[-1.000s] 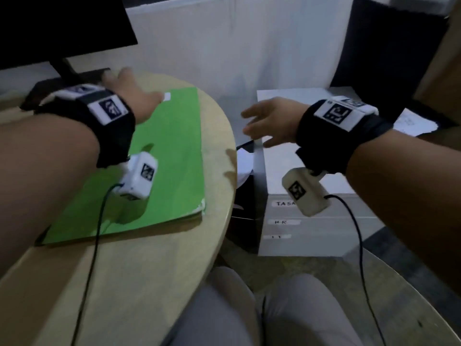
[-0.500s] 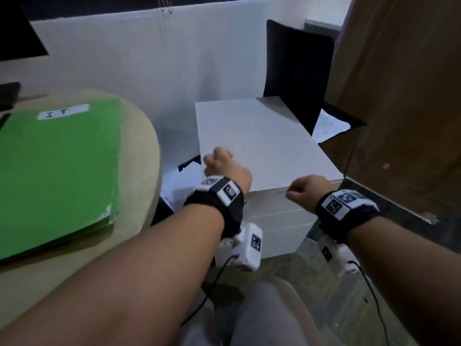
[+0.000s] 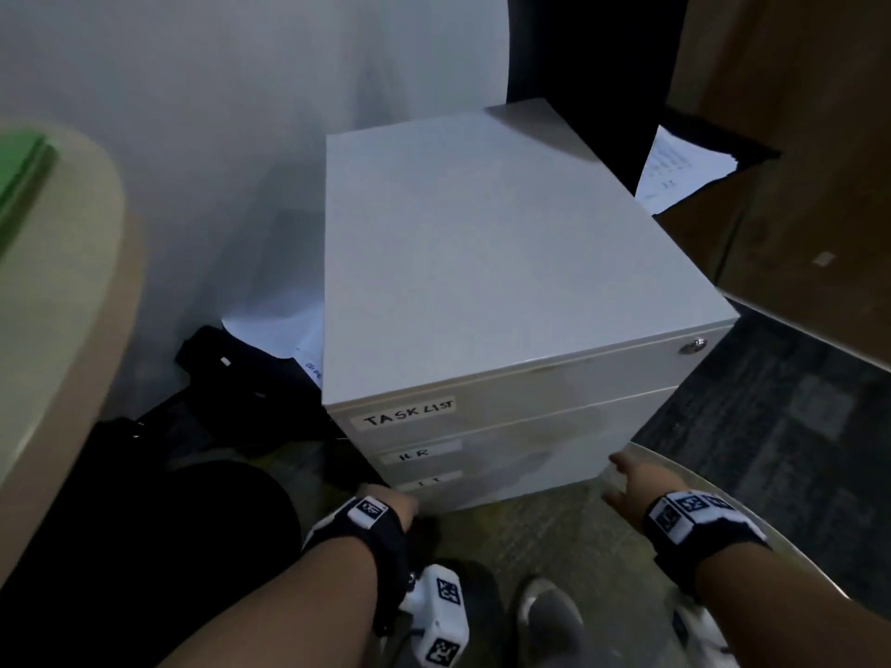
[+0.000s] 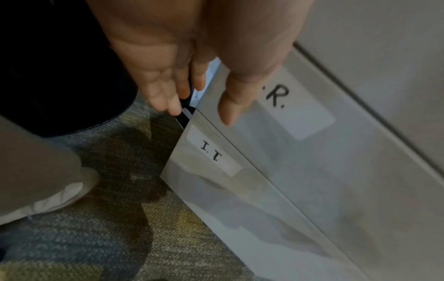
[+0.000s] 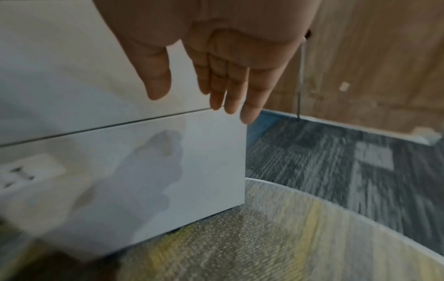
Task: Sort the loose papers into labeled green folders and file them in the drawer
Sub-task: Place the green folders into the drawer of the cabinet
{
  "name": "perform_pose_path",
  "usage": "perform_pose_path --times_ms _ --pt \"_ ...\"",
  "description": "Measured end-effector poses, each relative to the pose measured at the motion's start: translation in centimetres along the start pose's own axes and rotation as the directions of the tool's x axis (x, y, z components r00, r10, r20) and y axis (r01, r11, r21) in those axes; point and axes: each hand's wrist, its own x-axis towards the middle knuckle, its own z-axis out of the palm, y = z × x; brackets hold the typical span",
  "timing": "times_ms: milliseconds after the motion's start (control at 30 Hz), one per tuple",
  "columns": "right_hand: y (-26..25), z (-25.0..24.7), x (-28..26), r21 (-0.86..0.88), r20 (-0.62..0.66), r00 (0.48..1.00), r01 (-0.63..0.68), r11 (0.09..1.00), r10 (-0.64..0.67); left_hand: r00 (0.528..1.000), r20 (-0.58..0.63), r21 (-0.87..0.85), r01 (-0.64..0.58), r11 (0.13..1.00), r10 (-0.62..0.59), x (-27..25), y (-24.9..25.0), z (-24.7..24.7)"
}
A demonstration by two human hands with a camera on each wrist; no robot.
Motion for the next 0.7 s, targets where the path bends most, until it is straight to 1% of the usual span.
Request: perform_pose_path --times_ms 33,67,100,133,167,200,233,267,333,367,400,467,533,600,700 --pt "0.4 0.2 0.9 0.093 -0.015 0.999 -0.041 0.995 0.042 0.996 -0.051 -0.122 0.062 0.991 -0.069 1.4 0.1 0.2" --pt "0.9 0.5 2.0 0.194 -0.03 0.996 -0.079 0.978 0.086 0.998 -0.068 -0.059 0.014 0.998 -0.018 2.7 0.0 1.0" --pt "1.4 0.7 2.9 0.286 -0.051 0.991 -0.104 0.953 0.123 1.0 -0.014 -0.004 -0.005 1.0 0.005 4.8 -0.5 1.9" --pt "2.0 0.8 3.9 0.357 -0.077 0.985 -0.119 0.926 0.156 0.999 0.007 0.035 -0.041 0.999 0.04 7.7 -1.5 2.5" --pt "2.4 0.8 4.8 0.401 -0.104 0.977 -0.129 0.907 0.184 0.998 -0.035 -0.017 -0.06 0.998 0.06 10.3 -2.2 3.4" --pt "3.0 0.9 5.8 0.425 -0.127 0.971 -0.132 0.895 0.204 0.998 -0.07 -0.141 -0.015 0.99 0.006 12.1 -2.6 3.8" --pt "3.3 0.9 6.5 0.441 -0.144 0.967 -0.129 0.888 0.212 0.992 -0.108 -0.269 0.037 0.962 -0.068 13.4 -3.1 4.2" --pt "3.7 0.9 7.2 0.467 -0.155 0.965 -0.116 0.877 0.21 0.981 -0.134 -0.388 0.078 0.918 -0.14 12.5 -2.7 4.2" --pt "4.2 1.0 8.2 0.533 -0.194 0.964 -0.05 0.845 0.18 0.967 -0.18 -0.526 0.059 0.848 -0.179 11.6 -2.0 4.1" --pt "4.3 1.0 8.6 0.565 -0.217 0.961 -0.02 0.825 0.172 0.957 -0.212 -0.526 0.058 0.848 -0.197 11.7 -2.1 4.4" --pt "4.3 1.0 8.9 0.595 -0.236 0.956 0.0 0.804 0.175 0.947 -0.256 -0.551 0.024 0.834 -0.196 12.1 -2.5 4.7" --pt "4.0 1.0 9.6 0.638 -0.25 0.946 0.001 0.77 0.206 0.93 -0.322 -0.538 -0.026 0.843 -0.177 12.2 -2.9 5.0" --pt "3.8 1.3 10.1 0.66 -0.238 0.946 -0.01 0.751 0.222 0.929 -0.327 -0.545 -0.037 0.838 -0.172 11.8 -3.2 5.2" --pt "3.9 1.4 10.2 0.657 -0.212 0.951 -0.034 0.753 0.227 0.929 -0.329 -0.549 -0.042 0.835 -0.17 11.7 -3.1 5.0" --pt "4.1 1.6 9.9 0.614 -0.187 0.948 -0.092 0.784 0.257 0.921 -0.353 -0.556 -0.063 0.829 -0.167 12.0 -3.6 5.6"
